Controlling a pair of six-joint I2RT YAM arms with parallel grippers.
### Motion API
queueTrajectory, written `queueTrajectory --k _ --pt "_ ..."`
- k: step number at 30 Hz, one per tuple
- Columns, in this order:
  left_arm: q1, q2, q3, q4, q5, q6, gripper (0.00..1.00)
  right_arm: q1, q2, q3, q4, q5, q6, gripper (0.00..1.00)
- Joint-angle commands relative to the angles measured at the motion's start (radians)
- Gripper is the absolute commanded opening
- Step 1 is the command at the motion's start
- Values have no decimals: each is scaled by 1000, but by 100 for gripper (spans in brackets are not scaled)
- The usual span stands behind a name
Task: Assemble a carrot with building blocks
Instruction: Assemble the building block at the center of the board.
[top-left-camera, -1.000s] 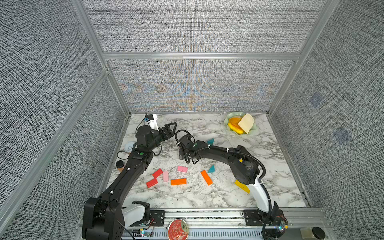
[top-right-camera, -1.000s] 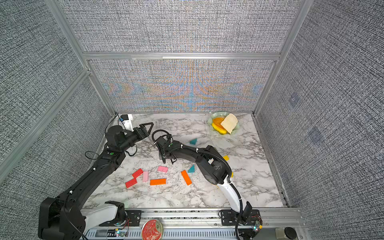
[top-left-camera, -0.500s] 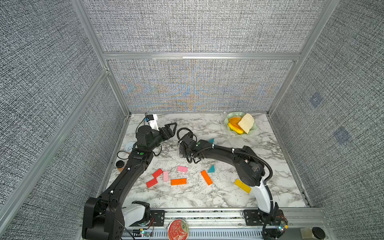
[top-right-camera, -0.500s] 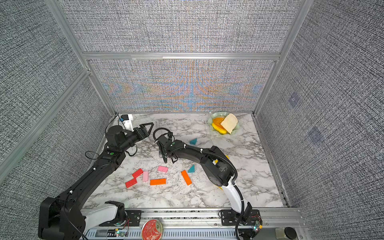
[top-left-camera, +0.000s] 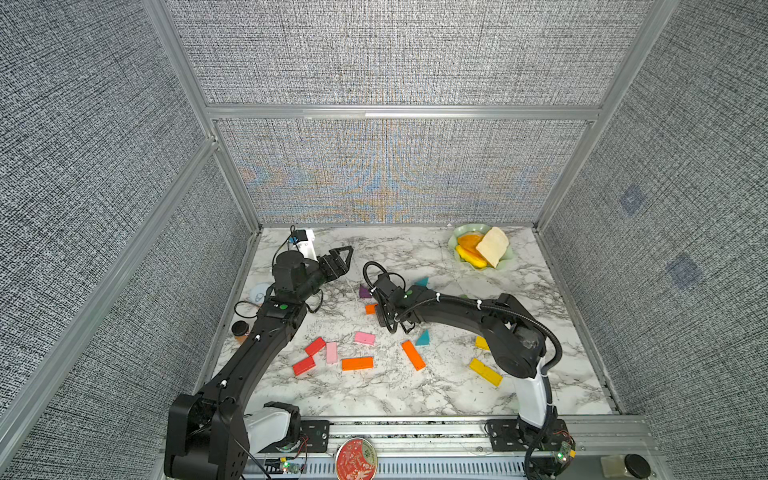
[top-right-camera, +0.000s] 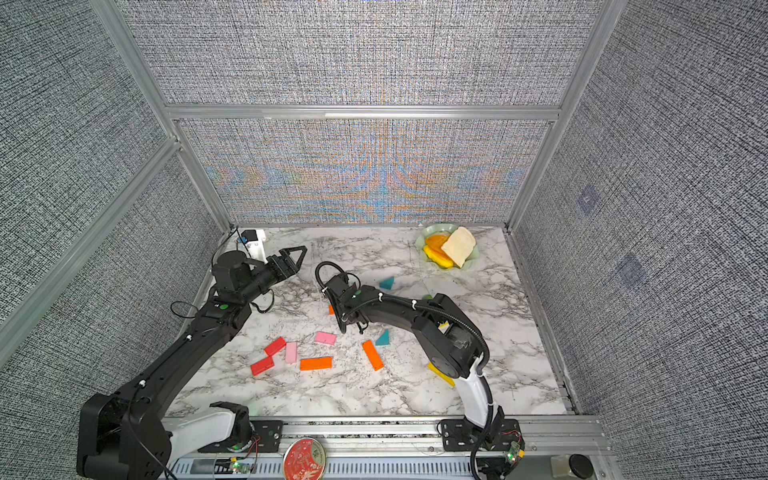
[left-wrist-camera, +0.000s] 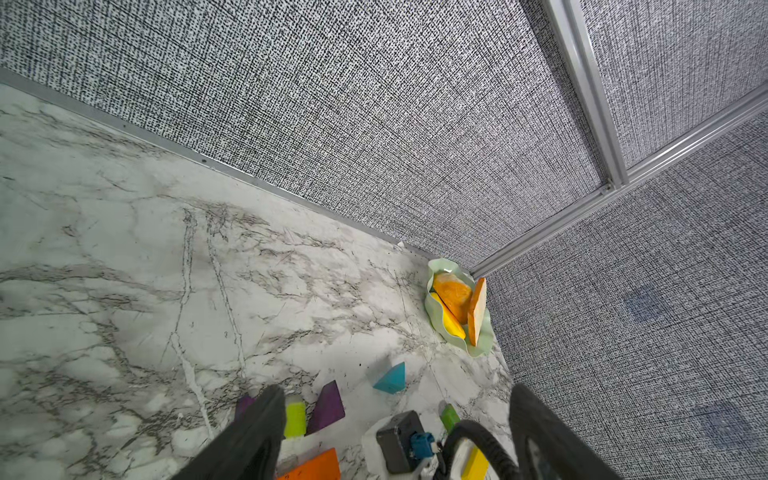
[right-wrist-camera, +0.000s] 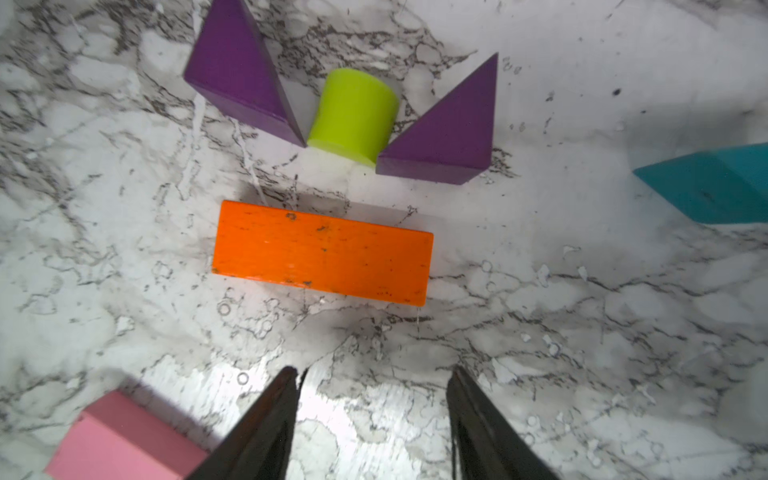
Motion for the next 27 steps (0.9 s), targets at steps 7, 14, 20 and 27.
queueTrajectory --k 7,14,20,27 --pt "1 4 9 9 16 13 85 -38 70 66 -2 -52 -78 61" --pt "1 15 8 7 12 16 85 -43 102 99 8 -81 -88 61" --pt "1 18 9 4 9 17 85 -44 122 118 10 -87 -90 61" --pt "1 21 10 3 7 19 85 -44 125 128 7 -77 -101 61"
